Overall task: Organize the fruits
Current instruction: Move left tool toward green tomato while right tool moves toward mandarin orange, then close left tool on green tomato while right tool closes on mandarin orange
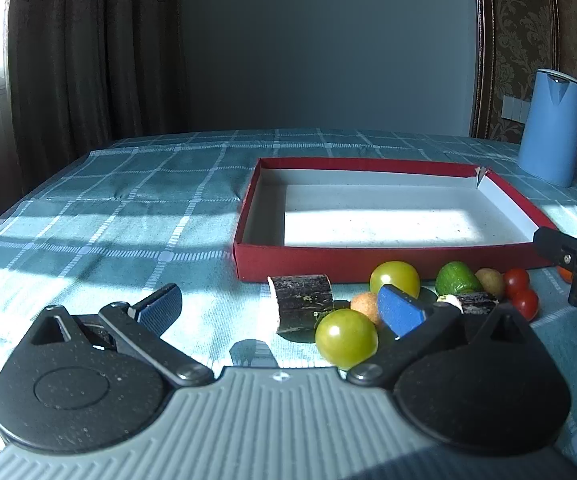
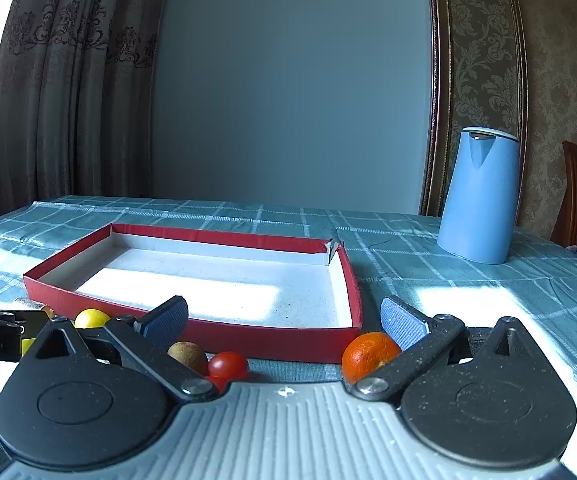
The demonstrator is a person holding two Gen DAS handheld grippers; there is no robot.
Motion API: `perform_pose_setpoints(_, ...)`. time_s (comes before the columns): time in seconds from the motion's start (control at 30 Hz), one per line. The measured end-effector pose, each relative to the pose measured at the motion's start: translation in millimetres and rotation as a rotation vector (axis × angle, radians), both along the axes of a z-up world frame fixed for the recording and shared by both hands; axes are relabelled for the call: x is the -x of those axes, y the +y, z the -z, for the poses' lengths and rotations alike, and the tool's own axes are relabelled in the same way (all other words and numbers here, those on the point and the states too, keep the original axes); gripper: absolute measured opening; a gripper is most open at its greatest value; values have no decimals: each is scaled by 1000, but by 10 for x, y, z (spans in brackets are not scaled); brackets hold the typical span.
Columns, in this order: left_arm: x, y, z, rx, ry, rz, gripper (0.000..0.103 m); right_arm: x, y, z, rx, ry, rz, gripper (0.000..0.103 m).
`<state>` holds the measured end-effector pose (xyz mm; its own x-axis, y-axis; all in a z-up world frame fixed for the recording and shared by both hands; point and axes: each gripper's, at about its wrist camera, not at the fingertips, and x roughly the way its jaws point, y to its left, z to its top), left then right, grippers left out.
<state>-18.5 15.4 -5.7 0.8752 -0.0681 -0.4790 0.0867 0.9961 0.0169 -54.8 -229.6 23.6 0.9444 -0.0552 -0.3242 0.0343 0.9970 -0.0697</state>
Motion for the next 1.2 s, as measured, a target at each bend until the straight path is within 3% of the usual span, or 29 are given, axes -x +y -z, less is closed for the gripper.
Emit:
perform_pose_setpoints(0.5, -3, -33, 11, -12, 8, 19, 103, 61, 53, 9, 24, -30, -46, 103)
perform_pose_setpoints(0.8, 21, -71, 14, -31, 7, 44, 103, 115, -109, -50, -42, -93, 15, 103)
perform_pose_setpoints(1.2, 114, -157, 27, -83, -20, 107, 103, 55, -258, -83, -119, -66, 44, 103)
